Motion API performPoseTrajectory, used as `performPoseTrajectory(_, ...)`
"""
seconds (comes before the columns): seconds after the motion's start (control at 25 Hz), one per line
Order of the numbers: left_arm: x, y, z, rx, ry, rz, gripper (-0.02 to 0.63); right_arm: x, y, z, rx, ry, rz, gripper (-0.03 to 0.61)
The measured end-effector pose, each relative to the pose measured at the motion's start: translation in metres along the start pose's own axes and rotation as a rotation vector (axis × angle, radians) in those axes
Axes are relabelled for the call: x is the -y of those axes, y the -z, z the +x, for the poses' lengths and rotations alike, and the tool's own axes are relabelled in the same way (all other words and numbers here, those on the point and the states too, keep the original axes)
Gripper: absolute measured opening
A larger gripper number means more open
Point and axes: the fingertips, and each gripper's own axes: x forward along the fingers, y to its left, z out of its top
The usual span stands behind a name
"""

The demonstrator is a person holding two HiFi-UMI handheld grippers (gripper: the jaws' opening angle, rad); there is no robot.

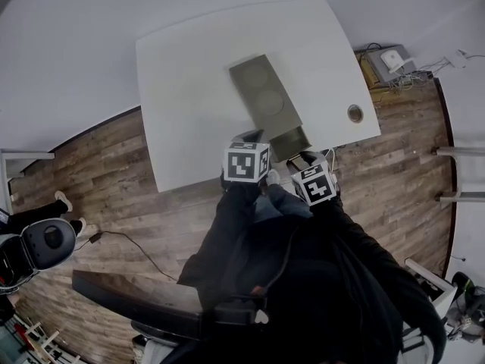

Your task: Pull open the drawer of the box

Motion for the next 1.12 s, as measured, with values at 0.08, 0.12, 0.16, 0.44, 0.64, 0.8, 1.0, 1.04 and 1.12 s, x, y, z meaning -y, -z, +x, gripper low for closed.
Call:
performPoseTrajectory(0.08,0.001,0.0,0.0,-0.002,0.0,-0.002,-0.005,0.001,0.001,-0.001,-0.001,-0.001,0.0,0.164)
performPoseTrajectory(0.12,0.001,-0.001,0.0,-0.002,-0.001,-0.002,-0.005,0.0,0.001,-0.001,0.0,-0.003,0.0,0.164)
performPoseTrajectory(0.16,0.001,-0.001,0.0,-0.002,-0.002,-0.002,-0.005,0.0,0.002,-0.001,0.0,-0.004,0.0,0.164)
performPoseTrajectory(0.44,0.003,0.0,0.0,-0.001,0.001,-0.002,-0.005,0.001,0.006,-0.005,-0.006,0.0,-0.001,0.164)
performPoseTrajectory(0.64,0.002,0.002,-0.001,0.004,0.002,-0.005,-0.005,-0.003,0.01,-0.005,-0.006,0.003,0.0,0.164)
performPoseTrajectory(0.8,0.003,0.0,-0.001,0.005,-0.003,-0.003,-0.005,-0.003,0.012,-0.007,-0.009,0.0,0.002,0.164)
performPoseTrajectory(1.0,0.003,0.0,-0.001,0.004,-0.003,-0.003,-0.005,-0.004,0.016,-0.009,-0.012,0.0,0.004,0.164)
performPoseTrajectory(1.04,0.003,0.0,-0.002,0.005,-0.004,-0.004,-0.005,-0.004,0.017,-0.01,-0.012,0.0,0.004,0.164)
performPoseTrajectory(1.12,0.003,-0.001,-0.002,0.007,-0.005,-0.004,-0.005,-0.004,0.017,-0.011,-0.012,0.001,0.003,0.164)
